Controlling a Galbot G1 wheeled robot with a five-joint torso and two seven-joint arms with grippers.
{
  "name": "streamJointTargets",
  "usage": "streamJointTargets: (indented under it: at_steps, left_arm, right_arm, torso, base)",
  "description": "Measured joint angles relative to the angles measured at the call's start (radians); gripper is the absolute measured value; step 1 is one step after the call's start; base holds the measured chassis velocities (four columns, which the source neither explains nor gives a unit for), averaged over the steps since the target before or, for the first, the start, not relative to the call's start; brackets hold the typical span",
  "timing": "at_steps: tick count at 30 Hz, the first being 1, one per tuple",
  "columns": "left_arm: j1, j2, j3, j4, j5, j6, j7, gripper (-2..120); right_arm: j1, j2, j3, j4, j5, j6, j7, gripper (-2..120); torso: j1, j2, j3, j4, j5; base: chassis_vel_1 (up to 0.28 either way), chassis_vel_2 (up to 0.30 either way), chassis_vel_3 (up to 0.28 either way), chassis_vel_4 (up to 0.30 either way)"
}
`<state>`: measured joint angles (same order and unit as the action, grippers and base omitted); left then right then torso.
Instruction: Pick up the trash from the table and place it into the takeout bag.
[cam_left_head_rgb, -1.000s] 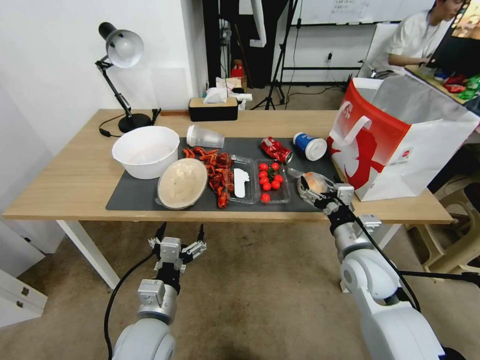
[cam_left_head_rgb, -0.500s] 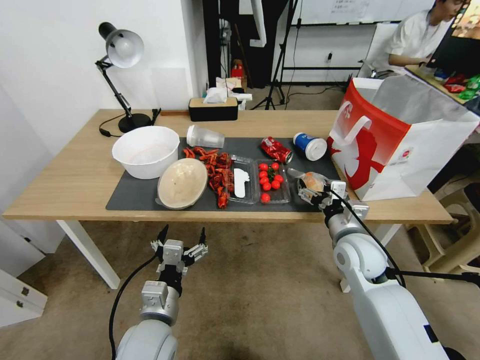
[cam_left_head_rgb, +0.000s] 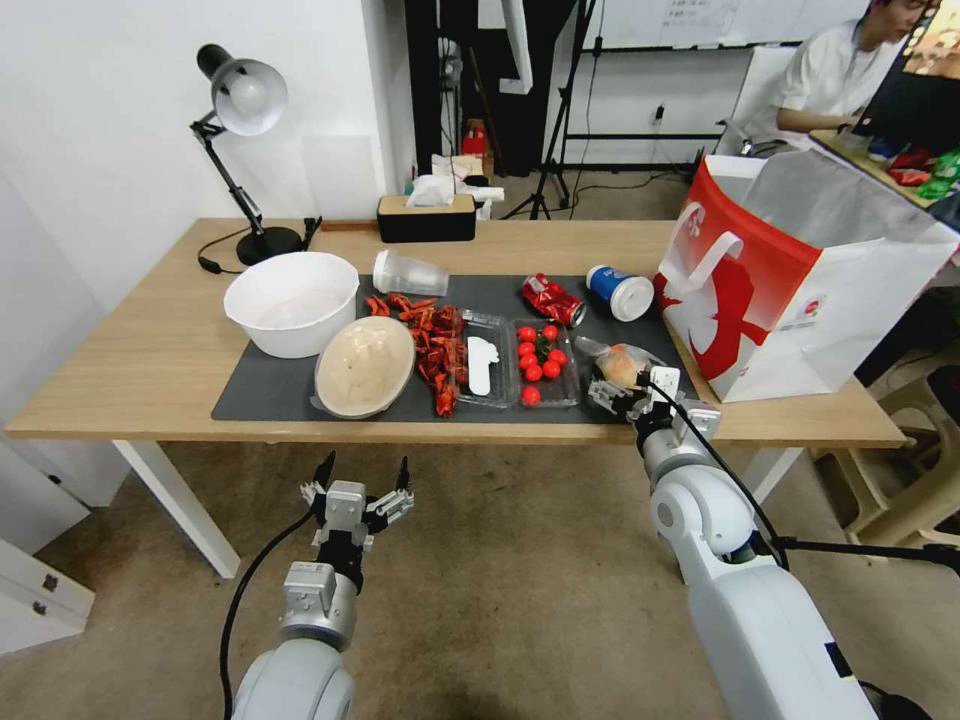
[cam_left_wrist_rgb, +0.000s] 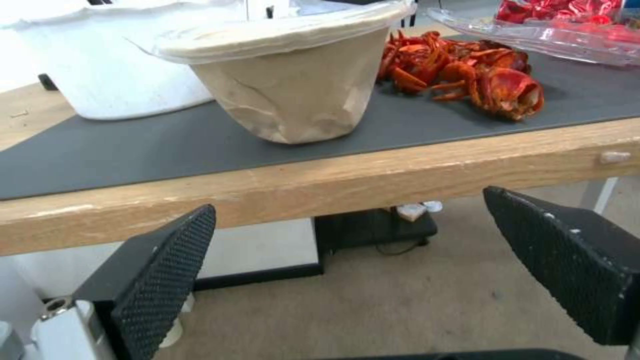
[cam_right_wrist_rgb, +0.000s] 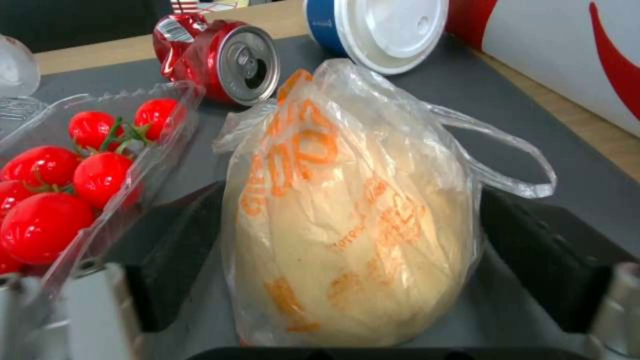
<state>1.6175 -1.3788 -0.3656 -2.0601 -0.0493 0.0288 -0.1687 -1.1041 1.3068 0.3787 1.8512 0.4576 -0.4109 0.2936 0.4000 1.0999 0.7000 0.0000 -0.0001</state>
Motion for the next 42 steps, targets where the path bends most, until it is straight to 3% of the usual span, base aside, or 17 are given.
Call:
streamJointTargets:
  at_steps: [3,7,16,22,25,34,36,42]
  left_arm:
    - [0.003,0.006,-0.003,-0.002,0.0,-0.006,0.0,100]
    - [0.004,0.009,-0.005,-0.004,-0.002,-0.013,0.0,100]
    - [0.018,0.013,-0.005,-0.015,-0.009,-0.027,-0.009,100]
    - [0.032,0.001,0.001,-0.024,-0.009,-0.031,-0.013,100]
    - [0.036,-0.001,0.003,-0.031,-0.009,-0.036,-0.022,100]
    - [0.053,0.001,-0.013,-0.061,-0.008,-0.041,-0.028,100]
    - [0.066,-0.009,-0.016,-0.069,0.006,-0.044,-0.032,100]
    - [0.066,-0.008,-0.026,-0.069,0.011,-0.044,-0.043,100]
  right_arm:
    - [-0.003,0.011,-0.005,0.007,0.0,-0.012,0.017,74]
    - [-0.01,0.016,-0.006,0.012,0.0,-0.013,0.023,65]
    - [-0.041,0.007,0.003,0.049,0.004,-0.013,0.03,27]
    - [-0.058,-0.041,0.024,0.108,0.016,-0.01,0.01,15]
    - [-0.066,-0.106,0.038,0.172,0.017,-0.008,-0.024,9]
    - [-0.022,-0.3,0.065,0.293,0.087,-0.008,-0.073,9]
    - [0.023,-0.405,0.084,0.325,0.183,-0.008,-0.05,9]
    - [0.177,-0.524,0.066,0.286,0.33,0.012,0.019,9]
  torso:
    - [0.0,0.0,0.0,0.0001,0.0]
    - [0.0,0.0,0.0,0.0,0.0]
    - [0.0,0.0,0.0,0.0,0.0003]
    - [0.0,0.0,0.0,0.0,0.0001]
    - [0.0,0.0,0.0,-0.0001,0.0]
    - [0.0,0.0,0.0,0.0,0.0001]
    - [0.0,0.0,0.0,-0.0003,0.0004]
    - [0.0,0.0,0.0,0.0003,-0.0001]
  base:
    - [0.0,0.0,0.0,0.0]
    - [0.0,0.0,0.0,0.0]
    - [0.0,0.0,0.0,0.0]
    - [0.0,0.0,0.0,0.0]
    - [0.0,0.0,0.0,0.0]
    - [0.0,0.0,0.0,0.0]
    - [0.0,0.0,0.0,0.0]
    - [0.0,0.0,0.0,0.0]
